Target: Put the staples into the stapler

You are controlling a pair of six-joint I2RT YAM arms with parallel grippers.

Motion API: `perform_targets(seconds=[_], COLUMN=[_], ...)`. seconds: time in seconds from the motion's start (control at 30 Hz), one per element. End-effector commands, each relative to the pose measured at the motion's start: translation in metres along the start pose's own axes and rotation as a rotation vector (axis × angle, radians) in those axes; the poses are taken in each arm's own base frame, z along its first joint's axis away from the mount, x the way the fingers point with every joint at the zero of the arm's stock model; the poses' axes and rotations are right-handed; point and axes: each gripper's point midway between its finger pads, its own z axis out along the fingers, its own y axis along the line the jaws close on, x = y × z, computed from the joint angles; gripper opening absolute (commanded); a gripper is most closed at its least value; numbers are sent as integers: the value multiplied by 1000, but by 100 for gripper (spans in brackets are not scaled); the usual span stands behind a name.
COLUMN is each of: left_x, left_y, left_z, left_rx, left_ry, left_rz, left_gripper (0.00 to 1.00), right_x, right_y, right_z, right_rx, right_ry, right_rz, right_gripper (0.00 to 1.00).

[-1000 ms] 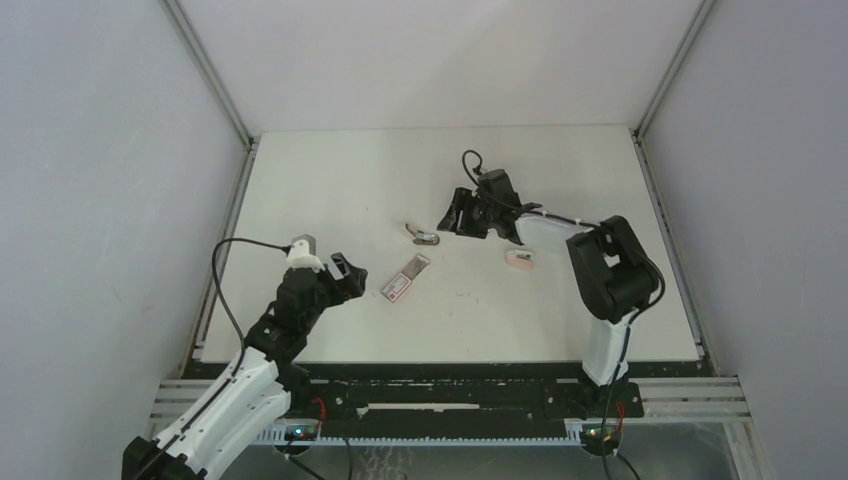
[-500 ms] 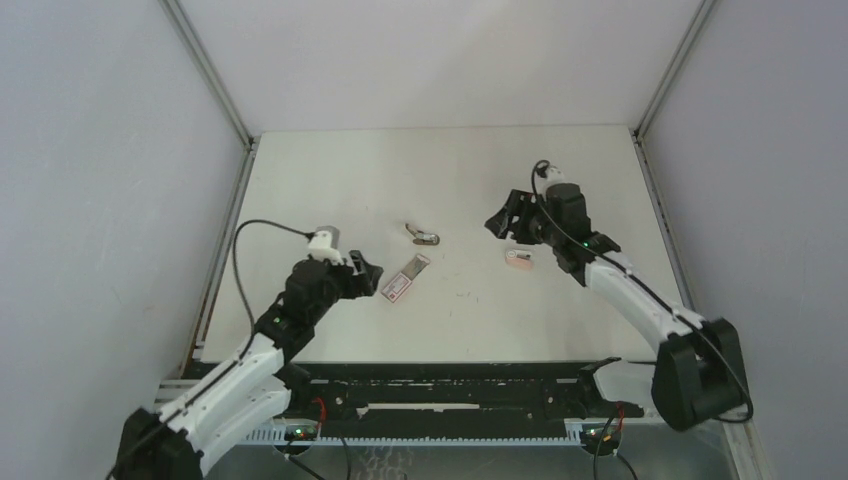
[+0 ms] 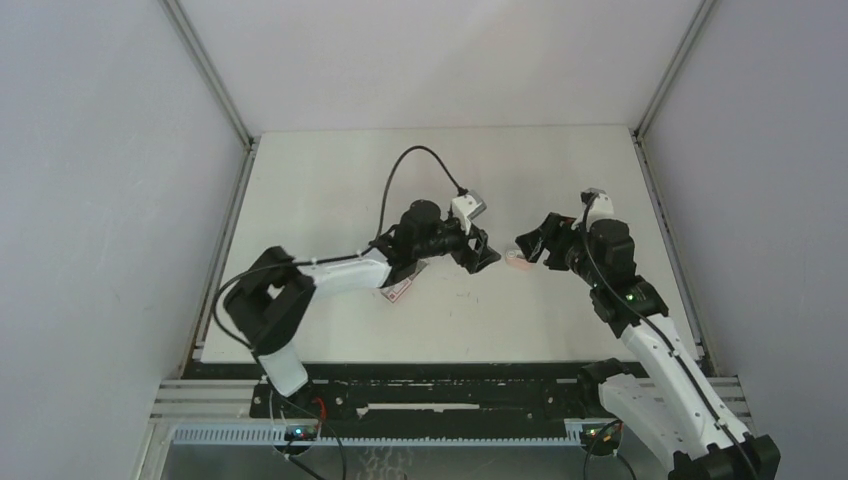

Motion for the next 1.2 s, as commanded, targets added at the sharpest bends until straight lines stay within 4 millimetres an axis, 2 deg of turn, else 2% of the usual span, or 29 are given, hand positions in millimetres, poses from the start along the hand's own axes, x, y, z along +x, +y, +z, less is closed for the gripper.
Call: perform_targets(seconds=[0.0, 0.17, 0.33, 0.47, 0.6, 0.9, 1.17], left_x=[-21, -9, 2, 6, 20, 57, 77], left_y=[-23, -21, -10, 2, 1, -13, -21], left_z=[38, 68, 97, 116, 132, 139, 130], left_rx=[220, 285, 280, 241, 264, 328, 344], left_ry=[-81, -94, -79, -66, -17, 84, 130], left_rz=[144, 172, 145, 97, 41, -24, -10], left_gripper=[80, 80, 82, 82, 82, 82, 80], right_x=[-5, -6, -7, -6, -5, -1, 2], right_y=[-2, -2, 3, 6, 7, 8, 7], right_z=[-11, -18, -24, -26, -26, -25, -25], right_rx=[3, -8, -38, -56, -64, -75, -77], right_ry=[-39, -64, -76, -75, -70, -58, -57], right_rz=[-7, 10, 27, 30, 35, 47, 54], right_gripper=[72, 72, 72, 72, 72, 72, 70])
